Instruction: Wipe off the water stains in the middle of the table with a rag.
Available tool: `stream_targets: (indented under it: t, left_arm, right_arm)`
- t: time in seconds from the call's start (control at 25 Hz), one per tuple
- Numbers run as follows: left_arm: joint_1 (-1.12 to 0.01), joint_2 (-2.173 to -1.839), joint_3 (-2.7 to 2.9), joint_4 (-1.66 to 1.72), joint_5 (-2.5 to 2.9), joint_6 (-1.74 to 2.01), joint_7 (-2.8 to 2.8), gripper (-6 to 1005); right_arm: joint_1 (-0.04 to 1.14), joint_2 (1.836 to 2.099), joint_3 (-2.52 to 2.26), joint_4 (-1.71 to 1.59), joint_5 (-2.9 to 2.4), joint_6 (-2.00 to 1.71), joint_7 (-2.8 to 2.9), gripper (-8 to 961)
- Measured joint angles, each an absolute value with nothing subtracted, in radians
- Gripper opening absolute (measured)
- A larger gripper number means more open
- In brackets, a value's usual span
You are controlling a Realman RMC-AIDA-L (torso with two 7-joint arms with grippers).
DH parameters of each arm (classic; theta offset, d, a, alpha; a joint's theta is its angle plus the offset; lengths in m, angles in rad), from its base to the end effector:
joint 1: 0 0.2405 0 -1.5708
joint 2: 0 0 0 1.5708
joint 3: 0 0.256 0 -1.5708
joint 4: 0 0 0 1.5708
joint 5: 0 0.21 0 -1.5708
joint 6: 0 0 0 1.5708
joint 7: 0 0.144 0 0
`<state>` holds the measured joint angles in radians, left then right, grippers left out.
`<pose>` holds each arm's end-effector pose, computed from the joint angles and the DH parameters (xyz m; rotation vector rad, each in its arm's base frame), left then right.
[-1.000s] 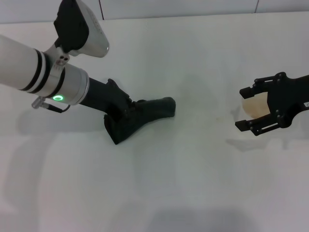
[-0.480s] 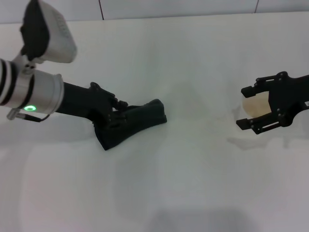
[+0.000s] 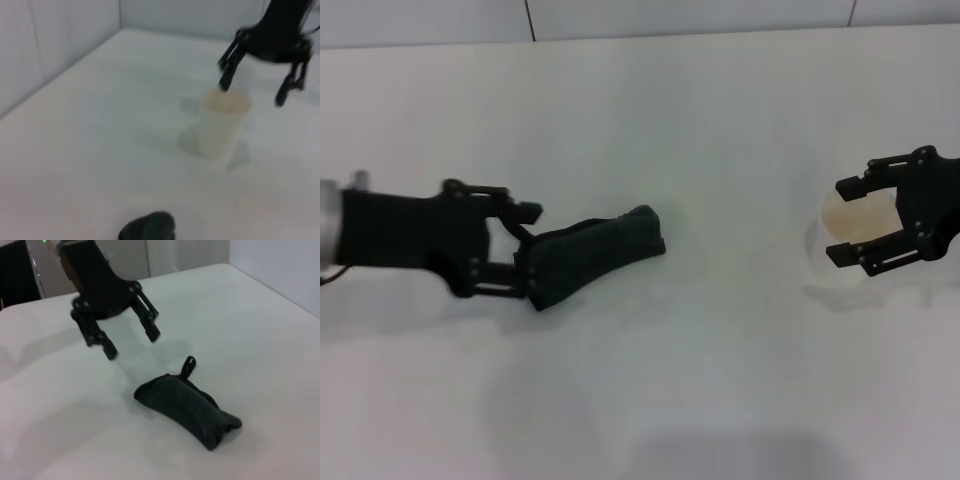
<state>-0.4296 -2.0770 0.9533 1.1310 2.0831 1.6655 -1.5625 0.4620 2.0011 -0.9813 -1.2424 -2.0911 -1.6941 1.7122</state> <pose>-0.2331 0.3189 0.0307 -2.9186 -0.3309 -0.2989 0.2183 0.3334 0.0665 -2.8918 0.3333 0.1693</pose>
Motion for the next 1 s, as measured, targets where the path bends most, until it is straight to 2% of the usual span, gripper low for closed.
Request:
stream_targets:
  t: [0.24, 0.44, 1.0]
  left_arm:
    - [-0.381, -2.066, 0.781, 1.125, 2.048, 1.841, -1.424, 733]
    - [-0.329, -2.042, 0.753, 1.113, 1.989, 1.875, -1.385, 724]
    - [-0.293, -1.989, 0.725, 1.027, 1.928, 1.909, -1.318, 721]
  right_arm:
    - [0.466, 2.003, -0.964, -1.242, -2.091, -1.704, 1.709, 838]
    - [0.477, 2.009, -0.963, -1.236, -2.09, -1.704, 1.711, 838]
    - [0.476, 2.011, -0.961, -1.232, -2.086, -1.693, 1.719, 838]
